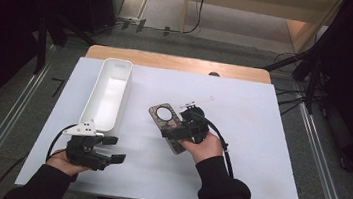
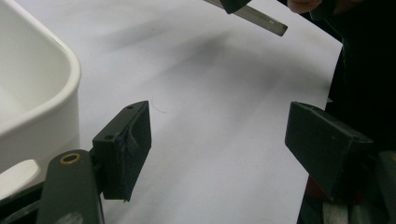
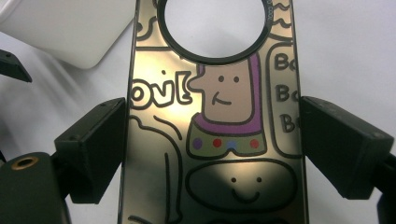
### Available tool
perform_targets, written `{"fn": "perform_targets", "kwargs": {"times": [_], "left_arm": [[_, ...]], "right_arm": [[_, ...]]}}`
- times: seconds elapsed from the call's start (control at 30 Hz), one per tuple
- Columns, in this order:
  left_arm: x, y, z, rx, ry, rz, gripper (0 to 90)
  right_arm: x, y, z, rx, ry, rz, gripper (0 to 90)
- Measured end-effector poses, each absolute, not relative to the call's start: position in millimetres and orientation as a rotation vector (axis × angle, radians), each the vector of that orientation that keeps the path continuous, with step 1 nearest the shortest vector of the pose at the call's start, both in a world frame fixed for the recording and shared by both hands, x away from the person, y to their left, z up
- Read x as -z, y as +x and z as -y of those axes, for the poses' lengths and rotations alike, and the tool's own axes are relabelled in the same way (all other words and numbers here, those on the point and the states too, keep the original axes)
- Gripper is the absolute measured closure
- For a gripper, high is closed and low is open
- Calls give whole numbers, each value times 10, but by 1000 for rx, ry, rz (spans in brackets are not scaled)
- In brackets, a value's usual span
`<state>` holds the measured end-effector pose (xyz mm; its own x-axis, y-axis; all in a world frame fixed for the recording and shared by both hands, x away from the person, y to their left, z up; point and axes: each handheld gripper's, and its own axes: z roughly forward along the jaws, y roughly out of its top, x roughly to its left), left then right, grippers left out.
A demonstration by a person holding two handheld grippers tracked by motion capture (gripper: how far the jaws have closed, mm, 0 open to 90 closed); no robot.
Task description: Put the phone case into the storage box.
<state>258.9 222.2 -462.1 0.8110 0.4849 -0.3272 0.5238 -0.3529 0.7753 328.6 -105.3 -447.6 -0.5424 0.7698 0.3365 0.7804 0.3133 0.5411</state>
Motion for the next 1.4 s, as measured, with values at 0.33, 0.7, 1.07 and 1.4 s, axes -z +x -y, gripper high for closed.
{"fn": "perform_targets", "kwargs": {"times": [0.33, 0.7, 1.07, 1.4], "left_arm": [[4608, 2592, -2189, 57, 1990, -750, 227], [4610, 2588, -2090, 109, 2036, -733, 225], [4592, 2600, -1889, 130, 2058, -727, 222], [4538, 2695, -1732, 131, 2019, -773, 224]], "right_arm": [[4475, 3239, 1384, 1137, -1507, 2441, 108], [4524, 3224, 1661, 1189, -1548, 2361, 108], [4609, 3242, 1704, 1186, -1558, 2333, 107], [4632, 3239, 1731, 1216, -1548, 2292, 108]]}}
